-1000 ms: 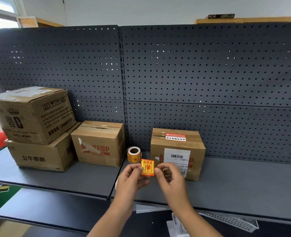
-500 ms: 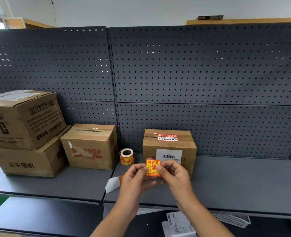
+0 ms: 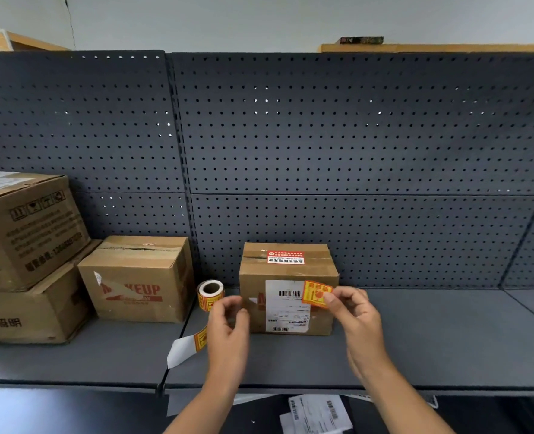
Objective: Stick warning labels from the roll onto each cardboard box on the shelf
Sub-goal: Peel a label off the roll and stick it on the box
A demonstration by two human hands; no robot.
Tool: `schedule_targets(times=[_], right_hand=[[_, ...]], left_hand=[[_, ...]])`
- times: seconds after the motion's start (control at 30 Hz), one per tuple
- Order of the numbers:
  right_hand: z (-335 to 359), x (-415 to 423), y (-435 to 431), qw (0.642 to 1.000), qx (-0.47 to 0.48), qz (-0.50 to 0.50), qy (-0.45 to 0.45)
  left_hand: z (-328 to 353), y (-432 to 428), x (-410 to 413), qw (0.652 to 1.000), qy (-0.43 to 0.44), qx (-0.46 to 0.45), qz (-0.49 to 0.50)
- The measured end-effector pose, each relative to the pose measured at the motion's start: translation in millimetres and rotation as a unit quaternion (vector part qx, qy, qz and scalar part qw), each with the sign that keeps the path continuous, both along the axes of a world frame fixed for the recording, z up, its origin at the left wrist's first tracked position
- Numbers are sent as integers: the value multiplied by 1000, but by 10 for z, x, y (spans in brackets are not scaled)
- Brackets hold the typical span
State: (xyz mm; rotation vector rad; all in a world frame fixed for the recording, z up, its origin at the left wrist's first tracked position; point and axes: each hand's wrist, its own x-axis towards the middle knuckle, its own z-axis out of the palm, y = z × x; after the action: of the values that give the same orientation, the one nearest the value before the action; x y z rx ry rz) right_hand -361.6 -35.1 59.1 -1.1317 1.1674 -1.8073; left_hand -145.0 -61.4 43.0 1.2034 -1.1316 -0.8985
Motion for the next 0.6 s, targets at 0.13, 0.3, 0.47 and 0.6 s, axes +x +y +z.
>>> schedule_targets(times=[0.13,0.3,0.47,0.6], right_hand=[[-95,-285,-98,998,14,1,-57],[-206,-423,-139,994,60,72,-56],[-273,-379,-163,989,101,109,-16],[-178,-341,-131,988,107,99,-52]], left_hand=[[-172,-272,0,997,-16,69,-16],[-303,-436,-66,984,-79,141,-70],[-304,-423,-122,984,-117,94,-97],[-210,-307,-106,984,-160,37,-75]])
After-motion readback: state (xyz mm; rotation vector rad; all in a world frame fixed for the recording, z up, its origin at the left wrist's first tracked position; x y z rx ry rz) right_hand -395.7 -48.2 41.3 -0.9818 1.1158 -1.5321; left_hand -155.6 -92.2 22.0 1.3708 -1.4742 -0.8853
